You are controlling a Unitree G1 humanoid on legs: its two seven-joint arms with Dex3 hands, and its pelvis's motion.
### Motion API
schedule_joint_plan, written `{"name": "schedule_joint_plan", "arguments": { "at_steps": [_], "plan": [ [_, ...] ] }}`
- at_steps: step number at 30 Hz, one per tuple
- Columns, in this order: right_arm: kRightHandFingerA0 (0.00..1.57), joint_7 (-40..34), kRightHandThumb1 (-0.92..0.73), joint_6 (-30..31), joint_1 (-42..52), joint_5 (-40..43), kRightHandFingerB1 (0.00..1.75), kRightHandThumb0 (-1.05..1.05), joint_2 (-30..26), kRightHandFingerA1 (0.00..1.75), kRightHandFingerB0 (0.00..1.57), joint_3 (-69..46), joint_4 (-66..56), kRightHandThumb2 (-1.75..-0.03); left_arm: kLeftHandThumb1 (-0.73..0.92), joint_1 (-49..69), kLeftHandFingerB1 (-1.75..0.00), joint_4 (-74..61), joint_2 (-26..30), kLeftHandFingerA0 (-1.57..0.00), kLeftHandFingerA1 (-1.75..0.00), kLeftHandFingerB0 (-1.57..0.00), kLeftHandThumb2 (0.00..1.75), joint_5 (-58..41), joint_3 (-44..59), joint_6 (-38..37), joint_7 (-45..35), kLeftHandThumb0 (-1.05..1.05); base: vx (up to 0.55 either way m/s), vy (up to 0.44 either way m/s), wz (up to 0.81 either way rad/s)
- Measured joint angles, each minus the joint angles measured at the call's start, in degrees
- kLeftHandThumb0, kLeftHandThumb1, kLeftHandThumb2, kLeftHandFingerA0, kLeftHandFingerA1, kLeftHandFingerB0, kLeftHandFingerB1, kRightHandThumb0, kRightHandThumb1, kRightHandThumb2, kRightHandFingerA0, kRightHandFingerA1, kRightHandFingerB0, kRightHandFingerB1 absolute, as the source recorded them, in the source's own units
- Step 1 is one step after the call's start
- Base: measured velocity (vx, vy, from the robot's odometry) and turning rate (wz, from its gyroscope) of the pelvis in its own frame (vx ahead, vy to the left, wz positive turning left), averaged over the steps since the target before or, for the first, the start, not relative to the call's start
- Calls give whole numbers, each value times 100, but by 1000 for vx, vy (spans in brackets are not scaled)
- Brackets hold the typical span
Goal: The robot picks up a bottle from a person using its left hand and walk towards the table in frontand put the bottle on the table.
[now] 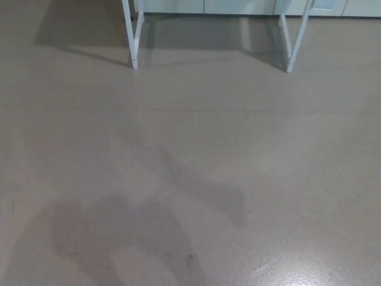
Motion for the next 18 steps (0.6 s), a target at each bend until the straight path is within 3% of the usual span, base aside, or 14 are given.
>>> {"name": "schedule_joint_plan", "arguments": {
  "at_steps": [11, 12, 13, 14, 16, 17, 18],
  "plan": [
    [60, -3, -63, -350, -46, -16, 39, -19, -79, 48, 42, 315, 162, -58, 59, -15, -36, 111, 29, -61, -47, -39, 58, -54, -81, -229, -26, -25, 0, 0, 0],
    [59, -7, -63, -363, -51, -17, 39, -19, -83, 48, 43, 338, 163, -58, 47, -19, -41, 117, 35, -47, -49, -32, 66, -56, -86, -234, -37, -33, 0, 0, 0],
    [59, -14, -63, -381, -59, -18, 39, -19, -86, 48, 43, 368, 163, -58, 47, -23, -41, 124, 46, -47, -49, -32, 66, -58, -89, -239, -56, -33, 0, 0, 0],
    [57, -20, -63, -394, -63, -20, 39, -19, -88, 47, 43, 393, 163, -58, 53, -28, -33, 128, 53, -44, -40, -32, 55, -59, -93, -240, -66, -30, 0, 0, 0],
    [58, -37, -63, -432, -67, -24, 39, -20, -90, 48, 42, 464, 164, -58, 50, -34, -32, 143, 63, -37, -38, -27, 55, -60, -104, -242, -95, -35, 0, 0, 0],
    [60, -41, -63, -443, -67, -26, 39, -20, -90, 48, 44, 489, 163, -58, 40, -31, -33, 147, 66, -21, -42, -9, 64, -60, -112, -245, -120, -52, 0, 0, 0],
    [59, -49, -63, -457, -66, -31, 39, -21, -90, 48, 44, 527, 163, -58, 40, -20, -33, 147, 68, -17, -38, -8, 66, -62, -120, -258, -169, -58, 0, 0, 0]
  ]
}}
